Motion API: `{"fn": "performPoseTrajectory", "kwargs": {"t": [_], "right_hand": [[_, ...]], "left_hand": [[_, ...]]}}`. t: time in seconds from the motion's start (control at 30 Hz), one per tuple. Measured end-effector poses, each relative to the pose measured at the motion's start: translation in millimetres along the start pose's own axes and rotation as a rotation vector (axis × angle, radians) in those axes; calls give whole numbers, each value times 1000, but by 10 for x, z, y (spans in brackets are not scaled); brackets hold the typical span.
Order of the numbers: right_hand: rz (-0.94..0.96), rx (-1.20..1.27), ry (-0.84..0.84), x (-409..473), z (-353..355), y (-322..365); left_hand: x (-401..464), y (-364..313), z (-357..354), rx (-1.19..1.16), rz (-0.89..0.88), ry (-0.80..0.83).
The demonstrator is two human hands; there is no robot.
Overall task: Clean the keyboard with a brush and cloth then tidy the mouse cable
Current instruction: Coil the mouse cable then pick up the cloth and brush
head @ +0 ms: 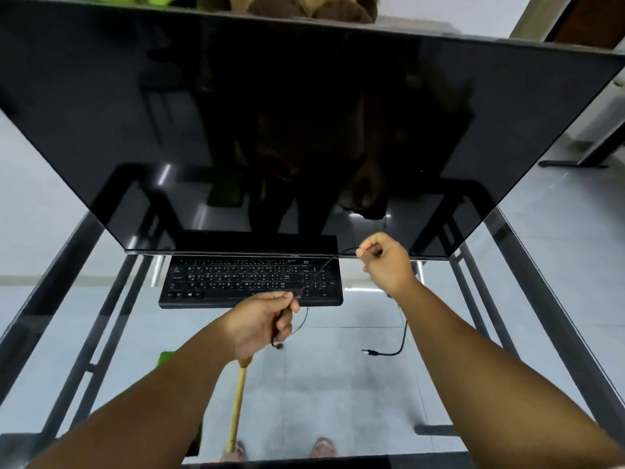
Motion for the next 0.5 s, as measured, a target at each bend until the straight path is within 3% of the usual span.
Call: {"fn": "performPoseTrajectory", "kwargs": {"t": [0.17,0.33,0.4,0.5], "right_hand": [[-21,-96,-51,-44,-9,7],[-47,-200,137,-152,-320,-2],[-51,-171,216,-239,-451,2],[-76,-118,415,-386,-700,5]], "left_hand": [[-270,-111,287,-88,104,113],[-459,-399,406,-400,-19,293],[-475,-534,504,-555,-127,180],[-434,-584,791,-745,-222,-248]]}}
Point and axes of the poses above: each hand's wrist, its own x-axis towards the middle knuckle, its own z-axis out of the back of the hand, y = z × x, the point moved 6 cm from there along x, towards the middle knuckle, and after that the axes turned 3 degrees about x, right-handed, at the moved point
